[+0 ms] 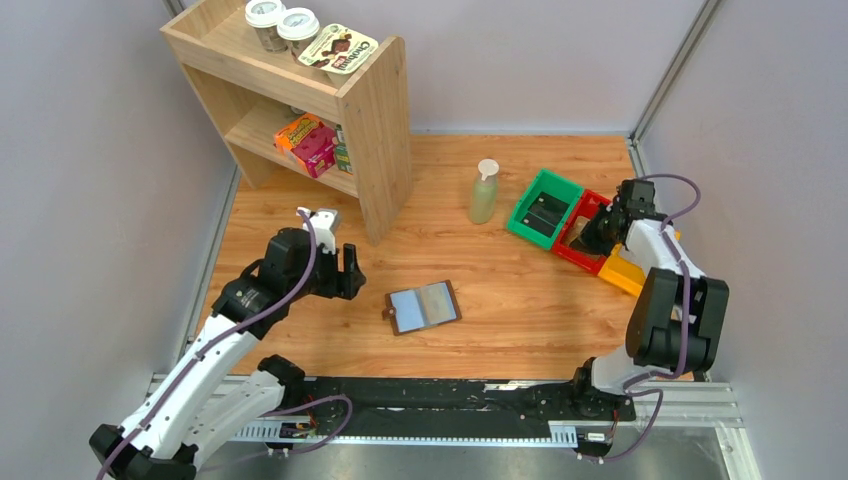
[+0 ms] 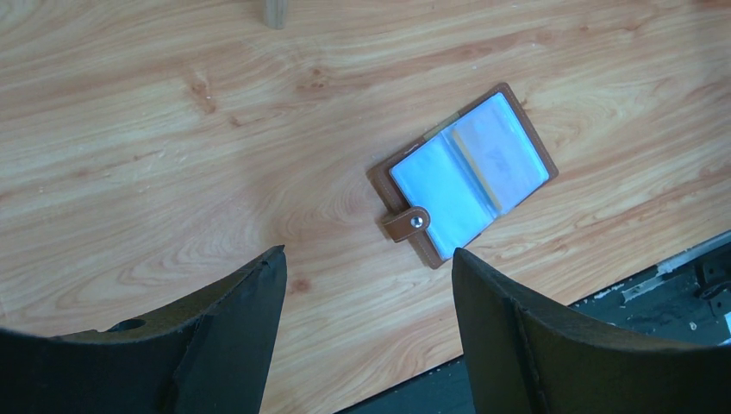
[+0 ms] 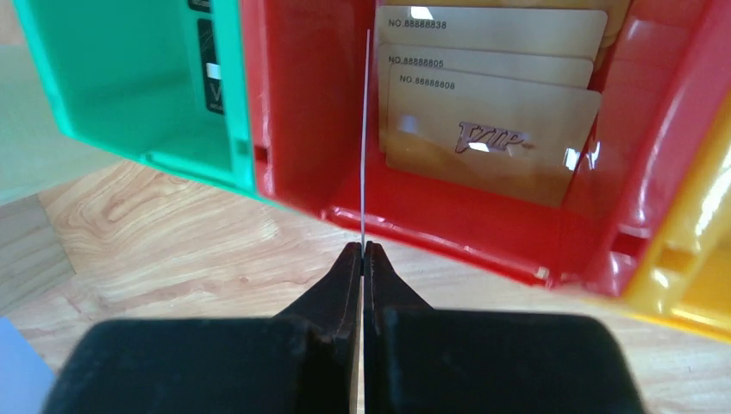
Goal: Take the credit cards out of the card holder
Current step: Place the credit card in the storage box, then remove the credit card from the card holder.
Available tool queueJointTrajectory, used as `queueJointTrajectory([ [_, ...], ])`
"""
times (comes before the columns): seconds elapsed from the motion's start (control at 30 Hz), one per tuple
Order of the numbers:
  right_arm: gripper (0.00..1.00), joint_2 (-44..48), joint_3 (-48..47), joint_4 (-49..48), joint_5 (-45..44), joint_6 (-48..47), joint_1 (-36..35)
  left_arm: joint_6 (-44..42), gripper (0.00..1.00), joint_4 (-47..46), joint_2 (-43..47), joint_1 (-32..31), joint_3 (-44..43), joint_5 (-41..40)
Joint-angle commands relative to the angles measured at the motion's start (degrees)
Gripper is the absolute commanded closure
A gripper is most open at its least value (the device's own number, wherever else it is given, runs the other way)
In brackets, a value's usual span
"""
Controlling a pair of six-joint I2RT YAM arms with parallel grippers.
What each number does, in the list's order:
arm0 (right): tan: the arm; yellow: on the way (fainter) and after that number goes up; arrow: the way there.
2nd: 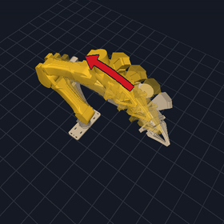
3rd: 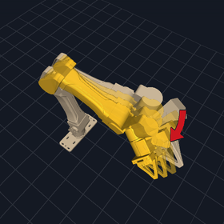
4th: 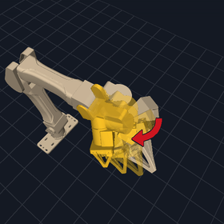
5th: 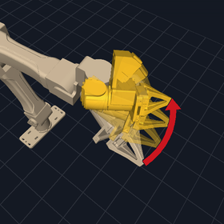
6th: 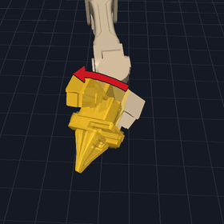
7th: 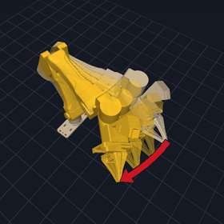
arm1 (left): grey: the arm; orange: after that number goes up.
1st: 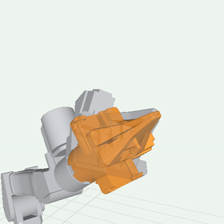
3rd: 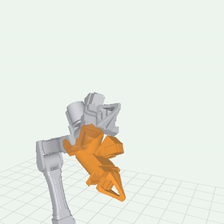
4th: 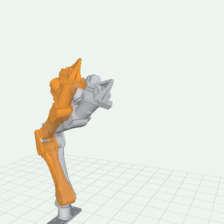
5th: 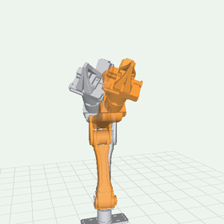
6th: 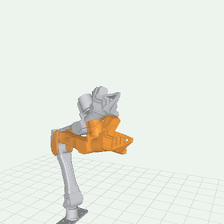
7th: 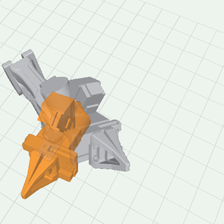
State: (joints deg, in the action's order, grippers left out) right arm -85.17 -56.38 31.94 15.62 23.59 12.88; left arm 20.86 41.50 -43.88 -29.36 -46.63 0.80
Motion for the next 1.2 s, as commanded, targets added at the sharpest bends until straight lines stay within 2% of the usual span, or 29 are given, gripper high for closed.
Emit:
queueJointTrajectory([
  [0.0,0.98,-4.56,-3.47,-1.36,3.19,-2.15,1.87,-1.44,0.22,-1.94,0.02,1.5,0.75,4.65],
  [0.13,0.8,-5.36,-4.0,-0.92,1.18,-1.71,3.11,-1.61,0.22,-2.3,-0.51,2.12,0.75,5.88],
  [0.2,0.68,-3.7,-4.26,0.04,-0.67,-1.54,3.2,-1.61,0.22,-2.38,-0.59,2.12,0.75,6.14],
  [0.33,0.54,1.83,-4.97,3.2,-5.67,-0.83,3.2,-1.62,0.22,-3.7,-0.42,2.12,1.28,8.08],
  [0.47,0.45,8.95,-4.53,5.23,-9.11,-0.39,2.67,-0.21,0.22,-4.67,-1.21,1.94,1.02,10.01],
  [0.6,0.42,15.28,-2.6,5.85,-9.9,-0.22,-0.83,3.48,0.22,-6.16,-3.22,1.94,1.02,13.35],
  [0.7,0.41,20.81,0.64,4.01,-9.99,0.75,-7.85,6.72,0.22,-7.39,-4.2,1.51,1.89,14.58],
  [0.9,0.43,26.71,7.68,-3.98,-9.2,6.98,-27.88,11.38,0.26,-12.75,-7.01,-1.57,4.7,12.75],
  [1.0,0.43,26.28,11.02,-9.08,-9.98,9.53,-36.5,13.84,0.28,-15.38,-10.34,-3.94,6.2,10.81],
  [1.17,0.45,19.96,13.57,-13.74,-15.17,12.08,-49.95,17.28,0.31,-18.9,-16.93,-9.29,7.08,5.81],
])
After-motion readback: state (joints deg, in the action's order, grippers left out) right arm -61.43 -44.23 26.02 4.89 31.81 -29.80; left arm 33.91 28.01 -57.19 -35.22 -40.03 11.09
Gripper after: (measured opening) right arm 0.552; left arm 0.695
